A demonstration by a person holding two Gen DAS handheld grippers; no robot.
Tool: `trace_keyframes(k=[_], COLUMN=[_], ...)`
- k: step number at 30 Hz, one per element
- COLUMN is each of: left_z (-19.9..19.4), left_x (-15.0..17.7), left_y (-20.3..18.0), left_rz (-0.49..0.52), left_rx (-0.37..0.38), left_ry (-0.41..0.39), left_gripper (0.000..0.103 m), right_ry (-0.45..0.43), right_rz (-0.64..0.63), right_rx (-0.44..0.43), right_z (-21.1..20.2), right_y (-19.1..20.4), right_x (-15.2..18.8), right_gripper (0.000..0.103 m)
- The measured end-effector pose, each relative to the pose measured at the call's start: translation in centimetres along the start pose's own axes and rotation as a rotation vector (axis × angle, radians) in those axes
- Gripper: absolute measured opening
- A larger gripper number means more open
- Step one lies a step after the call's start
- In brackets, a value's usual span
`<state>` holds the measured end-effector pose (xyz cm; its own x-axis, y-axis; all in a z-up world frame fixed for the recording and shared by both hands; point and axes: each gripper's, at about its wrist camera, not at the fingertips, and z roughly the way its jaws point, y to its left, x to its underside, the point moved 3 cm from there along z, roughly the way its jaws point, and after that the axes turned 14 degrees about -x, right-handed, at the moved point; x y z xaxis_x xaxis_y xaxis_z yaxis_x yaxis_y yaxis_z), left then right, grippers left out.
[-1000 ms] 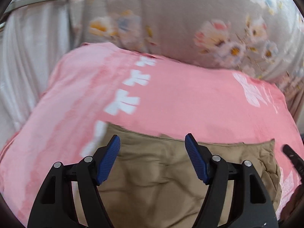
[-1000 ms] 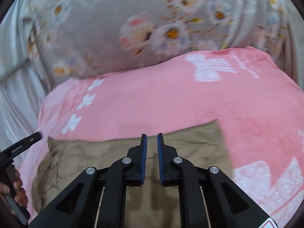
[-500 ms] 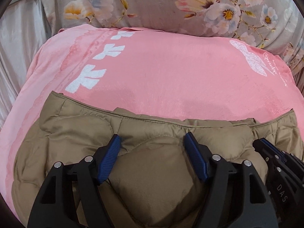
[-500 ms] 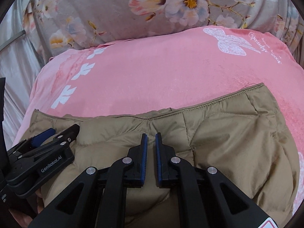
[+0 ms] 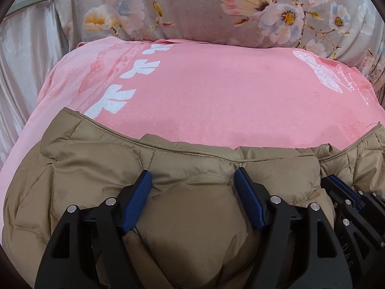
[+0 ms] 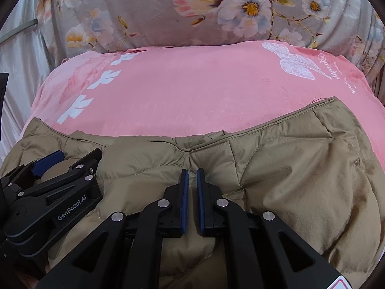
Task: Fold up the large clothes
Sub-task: 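Open both tools and grasp the jacket's folded edge side by side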
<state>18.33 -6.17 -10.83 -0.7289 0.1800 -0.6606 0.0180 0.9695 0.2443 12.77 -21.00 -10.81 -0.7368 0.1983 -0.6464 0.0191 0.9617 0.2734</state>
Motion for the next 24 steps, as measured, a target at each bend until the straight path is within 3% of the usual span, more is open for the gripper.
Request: trace_keyframes(k=[13,16,19,24], left_z=[0.3,-0.9,-3.6,-5.3], left_x=[0.1,0.1,1.0,3.9], left_y=[-0.4,0.9,3.3,5.9], left_rz=[0.013,-0.001,-0.067,-0.089], left_rx=[-0.017,0.020,0.072,0.031], left_ry=[0.008,0.040,0.040,0.023], left_gripper=[0.069,0.070,0.070,0.075], right_ry=[-0.002,-0.016,-0.076,-0.067], right_rz=[0.001,0.003,0.011,-0.033], right_rx=[-0.002,0.011,-0.060,-0.098], right_z=[0.0,-1.6,-5.1,-5.8], right_y=[0.0,0.6,2.5,5.3], right_x=[0.0,-0.2,0.3,2.4], right_gripper=[0.006,0.008,0.009,0.009])
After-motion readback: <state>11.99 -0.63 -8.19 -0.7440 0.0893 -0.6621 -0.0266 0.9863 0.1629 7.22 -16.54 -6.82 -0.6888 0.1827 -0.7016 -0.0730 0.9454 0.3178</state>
